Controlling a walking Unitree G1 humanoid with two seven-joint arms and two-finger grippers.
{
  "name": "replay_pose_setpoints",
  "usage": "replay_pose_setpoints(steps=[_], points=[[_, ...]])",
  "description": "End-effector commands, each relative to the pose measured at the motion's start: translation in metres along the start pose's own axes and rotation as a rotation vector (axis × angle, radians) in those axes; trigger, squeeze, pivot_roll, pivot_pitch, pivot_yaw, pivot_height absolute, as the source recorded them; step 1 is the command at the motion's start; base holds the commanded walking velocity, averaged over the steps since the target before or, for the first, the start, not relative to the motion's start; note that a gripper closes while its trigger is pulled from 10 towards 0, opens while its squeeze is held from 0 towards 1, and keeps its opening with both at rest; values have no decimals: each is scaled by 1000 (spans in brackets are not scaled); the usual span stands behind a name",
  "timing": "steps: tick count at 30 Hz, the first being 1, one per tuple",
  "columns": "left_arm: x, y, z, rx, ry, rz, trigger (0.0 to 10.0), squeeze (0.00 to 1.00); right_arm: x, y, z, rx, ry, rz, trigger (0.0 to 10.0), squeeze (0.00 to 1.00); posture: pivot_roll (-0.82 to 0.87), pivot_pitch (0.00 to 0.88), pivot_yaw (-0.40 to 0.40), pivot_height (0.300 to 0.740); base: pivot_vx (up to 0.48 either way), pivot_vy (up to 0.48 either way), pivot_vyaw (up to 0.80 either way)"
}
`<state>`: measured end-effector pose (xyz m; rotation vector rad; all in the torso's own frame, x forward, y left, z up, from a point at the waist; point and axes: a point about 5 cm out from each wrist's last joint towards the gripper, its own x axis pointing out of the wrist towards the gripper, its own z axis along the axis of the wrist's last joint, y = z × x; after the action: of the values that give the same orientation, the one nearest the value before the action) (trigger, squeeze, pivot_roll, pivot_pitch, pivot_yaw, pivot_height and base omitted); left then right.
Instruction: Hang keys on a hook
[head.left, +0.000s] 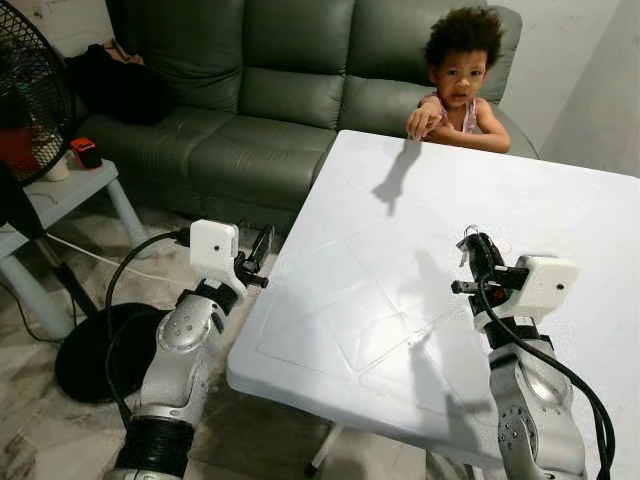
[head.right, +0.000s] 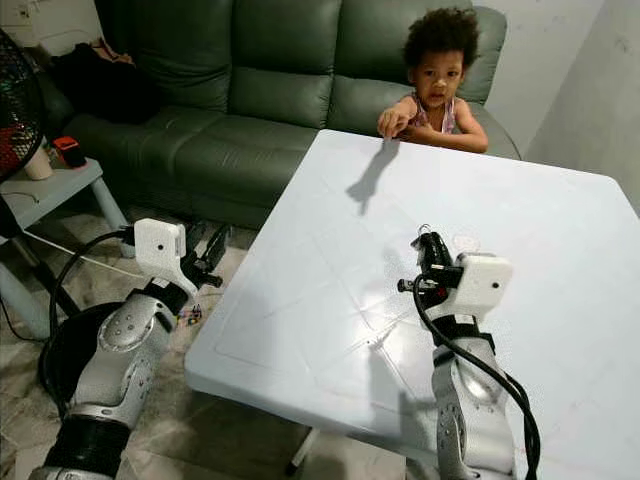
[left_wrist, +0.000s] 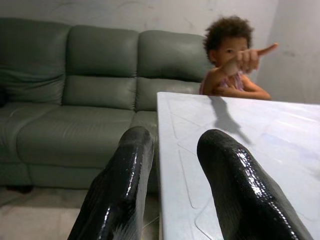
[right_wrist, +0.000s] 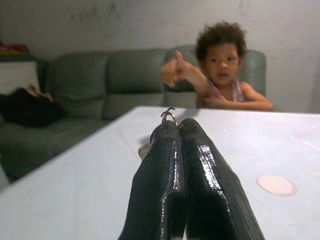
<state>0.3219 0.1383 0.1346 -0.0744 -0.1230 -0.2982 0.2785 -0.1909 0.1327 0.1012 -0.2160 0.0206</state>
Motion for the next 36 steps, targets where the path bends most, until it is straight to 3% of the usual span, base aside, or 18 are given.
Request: replay_pose_setpoints(steps=[1,6,13,19,36], points=[[2,3,2,-18,-13,19,10000,0,-1,-6,0,-19,-7,-22,10000,0,59,0,-32,740,0,0,0],[0,2,-1,-48,-14,43,10000,0,-7,5,-4,-20,1,-5,10000,0,51,0,-26,740,0,0,0],[8,3,0,-56,-20,57,10000,0,-1,14,-17,-43,66,-6,10000,0,52,0,-28,740,0,0,-121],[12,4,2,-48,-26,58,10000,0,6,15,-17,-69,69,2,10000,0,55,0,-27,740,0,0,-704],[10,6,-2,-40,-24,80,10000,0,5,22,-22,-80,81,12,10000,0,57,0,-28,740,0,0,-743]])
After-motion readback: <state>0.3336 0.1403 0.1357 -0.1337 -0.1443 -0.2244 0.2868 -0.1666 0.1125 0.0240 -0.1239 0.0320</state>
